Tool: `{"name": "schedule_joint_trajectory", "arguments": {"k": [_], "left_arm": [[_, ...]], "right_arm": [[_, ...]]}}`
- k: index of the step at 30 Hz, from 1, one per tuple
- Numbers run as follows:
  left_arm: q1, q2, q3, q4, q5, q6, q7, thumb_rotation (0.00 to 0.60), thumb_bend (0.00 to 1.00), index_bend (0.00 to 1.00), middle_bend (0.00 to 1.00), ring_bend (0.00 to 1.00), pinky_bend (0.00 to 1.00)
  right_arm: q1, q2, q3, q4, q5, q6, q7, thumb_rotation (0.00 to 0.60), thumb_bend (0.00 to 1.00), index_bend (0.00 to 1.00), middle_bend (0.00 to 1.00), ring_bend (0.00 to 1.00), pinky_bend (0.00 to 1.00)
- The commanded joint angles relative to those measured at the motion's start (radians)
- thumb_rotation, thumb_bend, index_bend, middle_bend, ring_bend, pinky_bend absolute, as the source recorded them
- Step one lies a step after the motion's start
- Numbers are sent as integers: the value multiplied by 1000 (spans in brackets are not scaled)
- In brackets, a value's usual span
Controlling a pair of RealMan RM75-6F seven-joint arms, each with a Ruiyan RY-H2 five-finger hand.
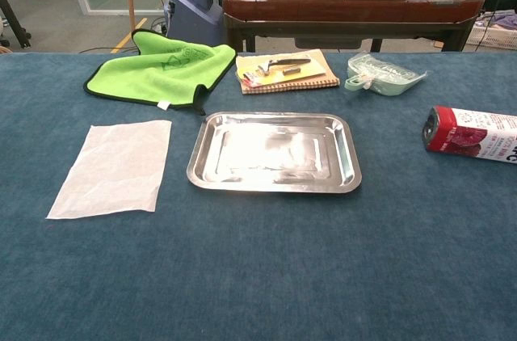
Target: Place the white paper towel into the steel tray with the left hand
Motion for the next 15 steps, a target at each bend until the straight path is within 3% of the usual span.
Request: {"name": "schedule_joint_trajectory", "arguments": {"k": [1, 15], "left_arm": [[-1, 0, 6, 0, 5, -6, -7, 600, 324, 359, 417, 357, 184], [-44, -13, -3, 48, 52, -42, -40, 600, 324, 359, 417, 357, 184]], "right_arm": [[-1, -2, -1, 0, -2, -1, 2, 600, 112, 194, 209, 112, 200], [-11, 31, 32, -19, -2, 42, -3, 600, 112, 194, 209, 112, 201]]}}
